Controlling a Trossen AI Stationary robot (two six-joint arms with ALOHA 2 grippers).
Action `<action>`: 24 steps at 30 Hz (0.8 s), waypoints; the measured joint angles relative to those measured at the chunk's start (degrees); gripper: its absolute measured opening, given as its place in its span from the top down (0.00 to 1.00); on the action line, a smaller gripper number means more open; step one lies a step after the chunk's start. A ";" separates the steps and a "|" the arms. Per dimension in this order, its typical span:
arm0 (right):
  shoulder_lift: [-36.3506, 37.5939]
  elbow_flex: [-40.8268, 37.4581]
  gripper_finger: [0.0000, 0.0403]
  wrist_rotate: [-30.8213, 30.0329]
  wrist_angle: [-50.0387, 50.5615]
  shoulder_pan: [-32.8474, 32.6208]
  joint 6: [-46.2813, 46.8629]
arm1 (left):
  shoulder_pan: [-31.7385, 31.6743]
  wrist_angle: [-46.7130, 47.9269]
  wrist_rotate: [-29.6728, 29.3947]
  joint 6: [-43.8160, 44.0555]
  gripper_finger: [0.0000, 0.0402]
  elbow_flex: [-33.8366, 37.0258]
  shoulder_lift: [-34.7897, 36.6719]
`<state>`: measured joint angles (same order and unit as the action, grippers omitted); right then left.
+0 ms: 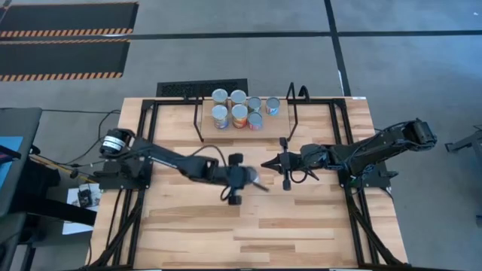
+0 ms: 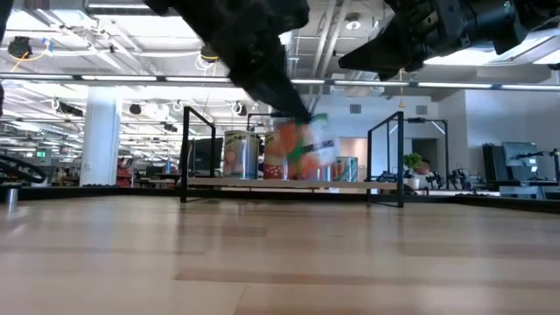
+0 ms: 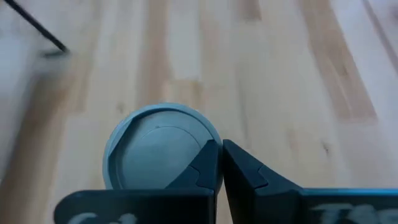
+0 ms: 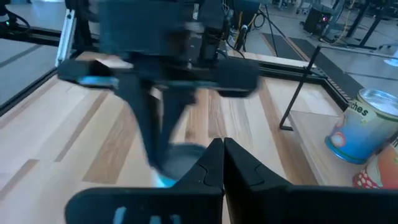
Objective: Pick and place cans onto a shelf
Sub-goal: Put the canned oranges on the shelf
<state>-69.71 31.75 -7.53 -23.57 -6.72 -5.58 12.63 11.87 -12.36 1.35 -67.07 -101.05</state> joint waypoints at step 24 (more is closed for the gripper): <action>-0.02 -0.02 0.96 0.00 -0.98 -0.09 0.63 | -6.52 0.75 4.73 3.70 0.99 -0.17 -4.38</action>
<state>-69.73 31.73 -7.53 -24.56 -6.81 -4.95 6.11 12.62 -7.63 5.05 -67.24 -105.43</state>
